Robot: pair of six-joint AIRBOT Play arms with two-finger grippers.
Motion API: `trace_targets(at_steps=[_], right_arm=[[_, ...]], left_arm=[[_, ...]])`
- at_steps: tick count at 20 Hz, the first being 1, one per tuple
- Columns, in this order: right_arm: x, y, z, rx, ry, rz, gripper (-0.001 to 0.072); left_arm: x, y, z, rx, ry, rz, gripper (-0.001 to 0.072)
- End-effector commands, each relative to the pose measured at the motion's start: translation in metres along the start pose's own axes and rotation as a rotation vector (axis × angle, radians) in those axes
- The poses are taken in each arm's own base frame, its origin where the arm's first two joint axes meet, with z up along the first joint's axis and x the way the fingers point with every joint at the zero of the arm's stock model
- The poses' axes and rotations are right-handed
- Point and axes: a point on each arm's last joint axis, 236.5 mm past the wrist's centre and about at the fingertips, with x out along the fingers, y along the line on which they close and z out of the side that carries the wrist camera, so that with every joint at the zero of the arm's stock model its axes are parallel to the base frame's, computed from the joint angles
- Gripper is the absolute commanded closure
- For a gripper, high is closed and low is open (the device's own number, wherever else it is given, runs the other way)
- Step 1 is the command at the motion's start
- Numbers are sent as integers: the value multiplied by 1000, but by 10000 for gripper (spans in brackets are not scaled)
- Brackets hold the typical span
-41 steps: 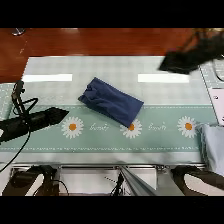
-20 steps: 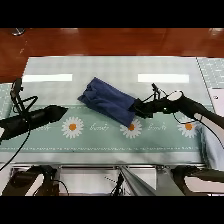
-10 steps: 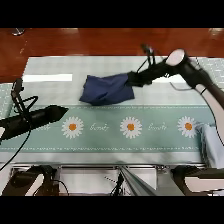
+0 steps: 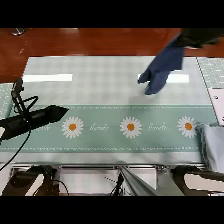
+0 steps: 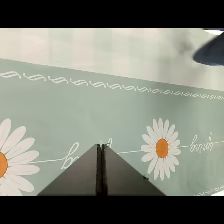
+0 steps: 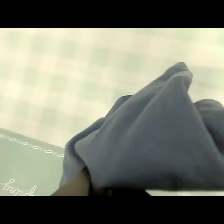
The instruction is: Fold the shirts.
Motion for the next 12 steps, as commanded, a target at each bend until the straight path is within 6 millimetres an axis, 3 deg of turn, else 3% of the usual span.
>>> trace_targets(at_steps=[1,4,7,9,12], right_arm=[[-68,-72,-23,232,-24,-132,691],[-116,-130,-64,420,3,-237,691],[-160,-170,-99,603,-75,-332,690],[-174,-187,-141,726,-75,-389,690],[-178,-204,-227,926,-12,-502,689]], left_arm=[[0,0,0,0,1,1,680],[0,0,0,0,0,1,680],[0,0,0,0,-1,1,680],[0,0,0,0,-1,1,680],[0,0,1,0,-3,1,680]])
